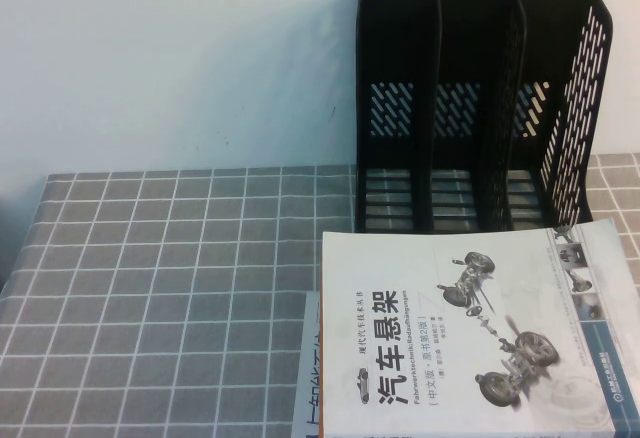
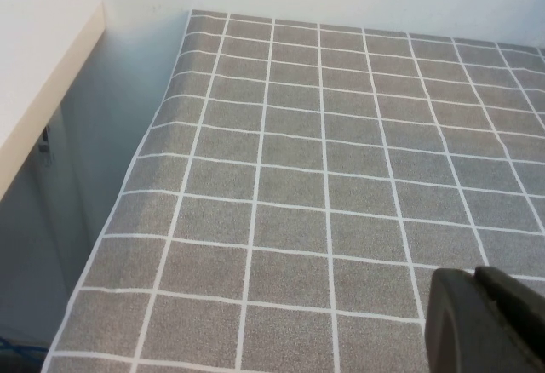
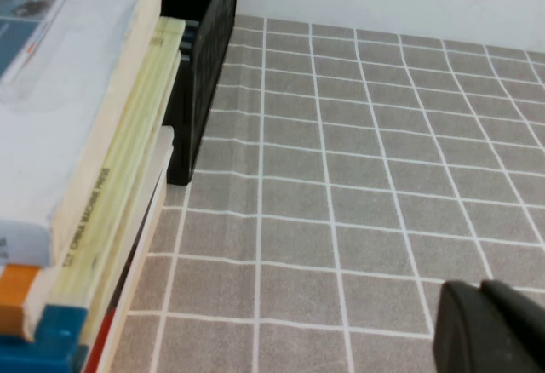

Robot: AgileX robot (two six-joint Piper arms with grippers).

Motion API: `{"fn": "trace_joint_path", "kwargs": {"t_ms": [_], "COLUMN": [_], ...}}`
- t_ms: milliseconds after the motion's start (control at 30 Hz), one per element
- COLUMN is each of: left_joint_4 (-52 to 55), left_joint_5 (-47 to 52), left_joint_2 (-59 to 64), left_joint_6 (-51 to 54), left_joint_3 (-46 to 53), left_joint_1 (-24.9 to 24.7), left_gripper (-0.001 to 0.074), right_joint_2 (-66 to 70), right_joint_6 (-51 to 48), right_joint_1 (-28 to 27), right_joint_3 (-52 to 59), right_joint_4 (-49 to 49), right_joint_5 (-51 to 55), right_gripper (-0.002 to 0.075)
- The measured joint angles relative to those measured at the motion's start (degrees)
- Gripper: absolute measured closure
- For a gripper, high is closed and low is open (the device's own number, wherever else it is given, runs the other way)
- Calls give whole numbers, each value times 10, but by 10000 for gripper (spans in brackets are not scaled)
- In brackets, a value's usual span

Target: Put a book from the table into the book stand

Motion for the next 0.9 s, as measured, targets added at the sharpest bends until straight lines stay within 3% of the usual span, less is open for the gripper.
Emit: {"fn": "trace_joint_path", "kwargs": {"t_ms": [900], "left_joint_4": [-3], "left_joint_5": [0], "left_joint_2": [0], "left_joint_6": [29], "left_joint_3": [0], "left_joint_1": [0], "left_gripper": [738], "right_joint_2": [0], "right_joint_6": [0], "right_joint_1": [0], "right_joint_3": [0], "right_joint_4": [0], "right_joint_5": [0], "right_gripper": [729]}}
